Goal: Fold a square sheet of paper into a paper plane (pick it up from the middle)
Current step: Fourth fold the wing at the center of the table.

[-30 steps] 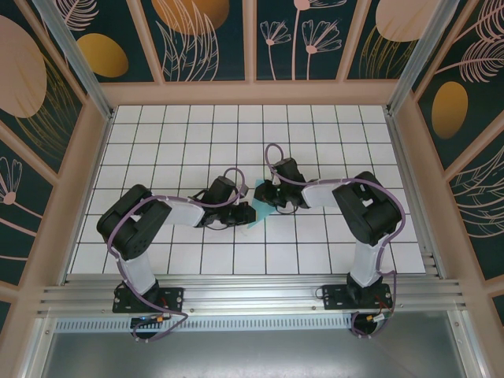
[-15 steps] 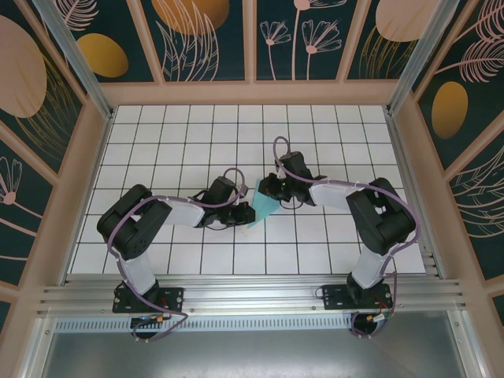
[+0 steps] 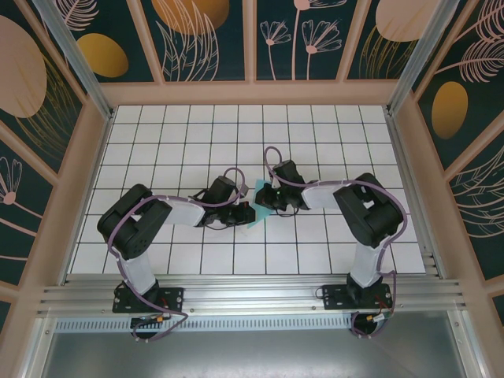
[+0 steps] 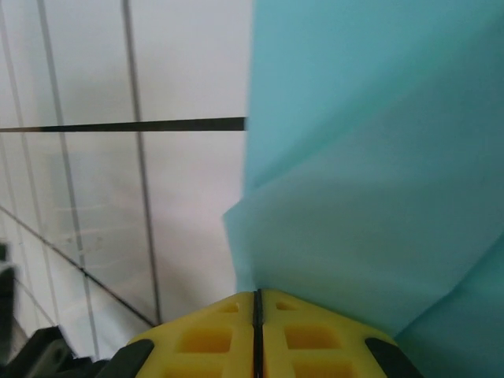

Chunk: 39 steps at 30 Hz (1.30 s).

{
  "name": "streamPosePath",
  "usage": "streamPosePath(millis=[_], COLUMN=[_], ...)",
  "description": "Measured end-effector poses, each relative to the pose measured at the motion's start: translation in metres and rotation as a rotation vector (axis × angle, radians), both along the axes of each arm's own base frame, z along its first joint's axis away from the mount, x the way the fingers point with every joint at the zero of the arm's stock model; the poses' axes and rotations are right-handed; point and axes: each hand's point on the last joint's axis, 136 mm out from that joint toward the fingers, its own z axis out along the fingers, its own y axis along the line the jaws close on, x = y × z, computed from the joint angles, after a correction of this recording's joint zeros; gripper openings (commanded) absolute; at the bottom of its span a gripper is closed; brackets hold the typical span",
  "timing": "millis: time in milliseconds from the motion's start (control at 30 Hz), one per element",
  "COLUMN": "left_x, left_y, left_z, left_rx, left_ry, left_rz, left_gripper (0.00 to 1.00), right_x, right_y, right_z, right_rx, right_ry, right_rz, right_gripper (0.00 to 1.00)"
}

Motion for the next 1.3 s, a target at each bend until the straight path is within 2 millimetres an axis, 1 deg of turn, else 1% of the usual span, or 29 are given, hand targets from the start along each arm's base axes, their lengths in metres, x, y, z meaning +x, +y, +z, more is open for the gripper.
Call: streamPosePath(millis=[133,433,667,1067,1167,1300], left_x=[0.0,0.0,0.0,0.0,0.0,-0.001], left_y=[0.0,0.0,0.0,0.0,0.0,0.0], left_z=[0.0,-0.001,-0.001,-0.001,-0.002,-0.002], left_rx=[0.0,0.002,0.001,0.001,0.001,0.0], left_ry=[0.001,-0.001,-0.001,-0.001,0.0,0.001], left_rz=[0.0,-0.003,-0.003,-0.004,-0.004,-0.005], left_gripper=[0.08,0.08,0.07,0.08,0.07,0.07], right_x=[0.002,0.006,0.03,0.045,0.053,0.069], right_y=[-0.001,0.0,-0.016,-0.027,-0.032,-0.042], right_z=[-0.001,0.0,0.0,0.001,0.001,0.002], right_rx=[0.005,0.02,0.019,0.039,0.039,0.033], right_ry=[-0.001,0.019,-0.002,0.012,0.008,-0.005], right_rz=[-0.003,0.015,-0.022,-0.024,-0.031,-0.061], right_gripper=[0.13,0.14,0.15,0.16,0.16,0.16])
